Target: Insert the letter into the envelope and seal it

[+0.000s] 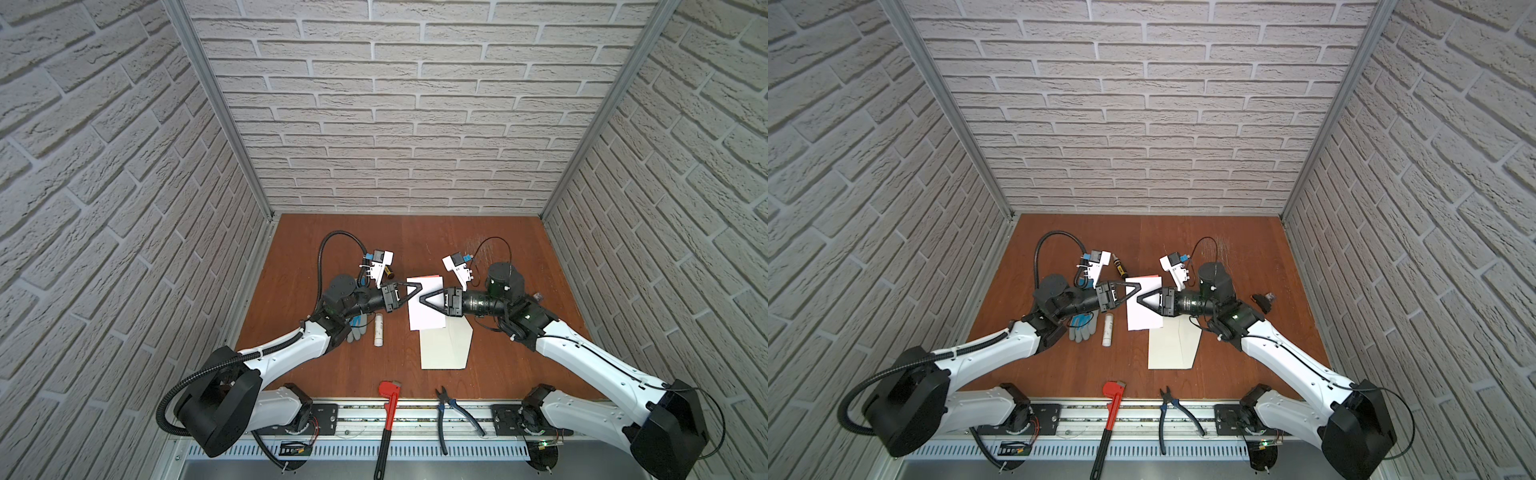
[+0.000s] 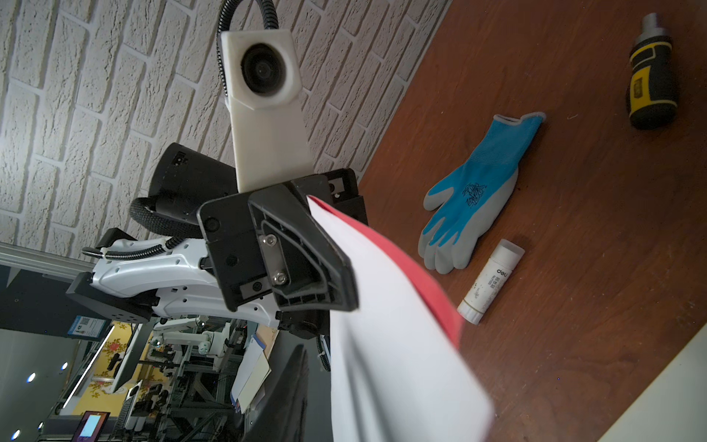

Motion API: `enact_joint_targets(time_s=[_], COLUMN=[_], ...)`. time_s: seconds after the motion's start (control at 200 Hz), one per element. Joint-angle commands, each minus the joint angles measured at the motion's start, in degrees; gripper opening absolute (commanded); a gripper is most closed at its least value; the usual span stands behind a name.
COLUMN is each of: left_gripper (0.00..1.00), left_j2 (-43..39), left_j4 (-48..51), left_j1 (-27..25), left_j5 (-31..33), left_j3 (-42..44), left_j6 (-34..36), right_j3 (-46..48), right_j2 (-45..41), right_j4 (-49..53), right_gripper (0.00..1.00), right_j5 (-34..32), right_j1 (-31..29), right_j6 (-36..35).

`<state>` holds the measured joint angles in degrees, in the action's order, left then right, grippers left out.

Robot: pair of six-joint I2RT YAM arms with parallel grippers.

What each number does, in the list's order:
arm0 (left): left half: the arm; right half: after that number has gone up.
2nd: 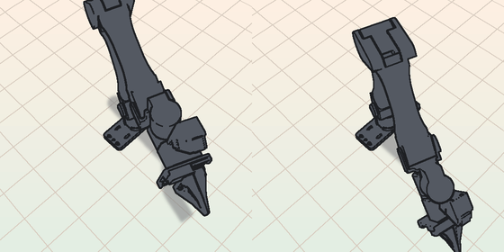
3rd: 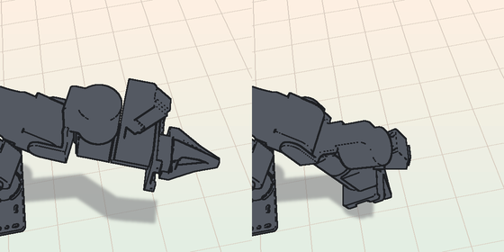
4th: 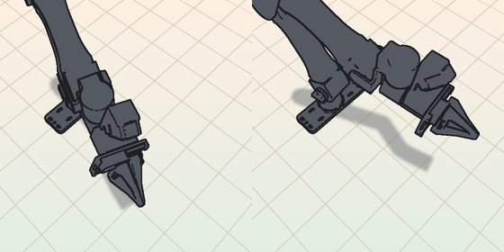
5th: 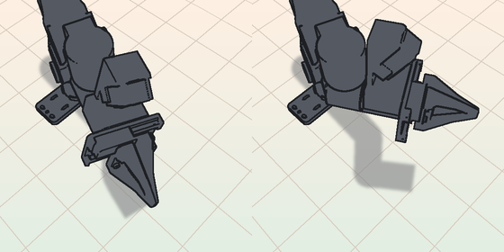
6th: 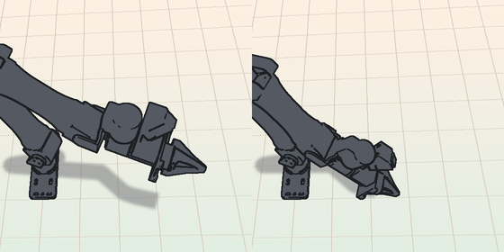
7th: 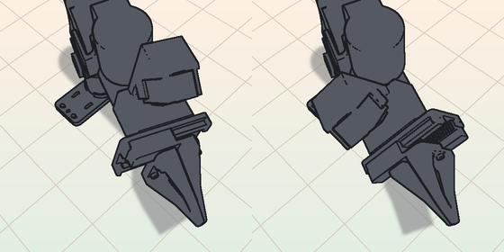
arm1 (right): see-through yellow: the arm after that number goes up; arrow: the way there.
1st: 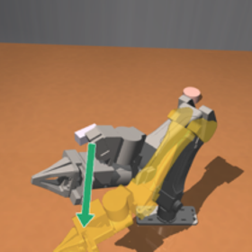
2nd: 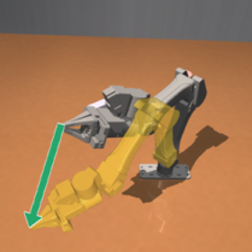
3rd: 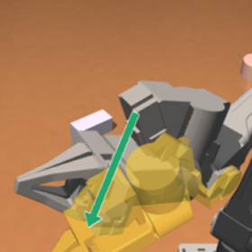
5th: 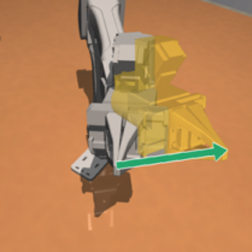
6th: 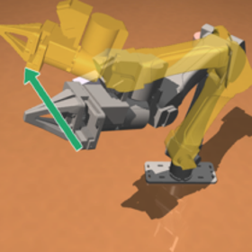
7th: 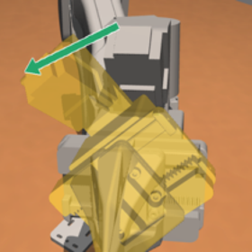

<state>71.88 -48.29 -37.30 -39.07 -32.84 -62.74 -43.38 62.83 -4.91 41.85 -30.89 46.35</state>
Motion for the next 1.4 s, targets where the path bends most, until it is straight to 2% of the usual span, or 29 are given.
enact_joint_targets(time_s=[0.0,0.14,0.295,0.35,0.385,0.44,0.5,0.585,0.635,0.725,0.86,0.99,1.205,1.395], left_gripper=[0.0,0.0,0.0,0.0,0.11,0.23,0.43,0.55,0.61,0.67,0.69,0.64,0.57,0.58], left_j2=[0.2,-0.2,-0.4,-0.6,-0.9,-2.0,-4.3,-9.4,-12.9,-17.9,-22.8,-24.9,-24.7,-23.5], left_j4=[-4.8,-4.4,-4.3,-3.7,-2.9,-1.9,0.5,9.8,18.8,31.5,44.2,53.3,62.8,65.2], left_j1=[-0.4,-0.3,-0.8,-0.9,-0.9,-1.1,-1.3,-2.1,-3.2,-5.0,-6.7,-8.7,-14.7,-18.2], left_j5=[-0.7,-0.4,0.0,0.4,0.8,2.1,4.6,9.0,12.9,20.0,30.6,38.5,49.5,52.9], left_j3=[-0.6,-0.6,-0.6,-0.6,-0.6,-0.4,0.0,-0.8,-2.2,-4.3,-5.5,-6.3,-7.0,-6.1], left_j6=[0.2,0.5,0.5,0.6,0.8,1.2,2.3,6.8,10.6,14.9,15.6,14.3,12.0,9.6], right_j3=[0.7,0.0,0.1,0.3,0.2,-0.1,-1.0,-2.5,-3.3,-4.6,-6.9,-7.7,-4.3,-2.3], right_j2=[-0.3,-0.9,-1.7,-2.2,-2.7,-3.8,-5.1,-7.1,-8.1,-10.0,-11.3,-10.4,-10.6,-10.9], right_j4=[-3.4,-1.0,0.1,0.4,0.9,2.4,5.2,11.1,14.6,21.0,33.0,40.9,43.7,44.3], right_gripper=[0.28,0.21,0.07,0.06,0.06,0.06,0.06,0.06,0.06,0.06,0.06,0.06,0.06,0.06], right_j5=[1.1,1.1,0.9,0.6,0.2,-0.6,-1.7,-4.2,-6.0,-10.7,-21.8,-27.8,-29.6,-29.1], right_j1=[-0.3,-0.4,-0.4,-0.4,-0.4,-0.4,-0.4,-0.3,-0.2,0.0,0.4,1.3,4.2,6.0], right_j6=[0.5,-0.8,-1.2,-1.2,-1.3,-1.9,-3.2,-6.1,-7.9,-10.7,-15.3,-17.2,-17.9,-17.9])
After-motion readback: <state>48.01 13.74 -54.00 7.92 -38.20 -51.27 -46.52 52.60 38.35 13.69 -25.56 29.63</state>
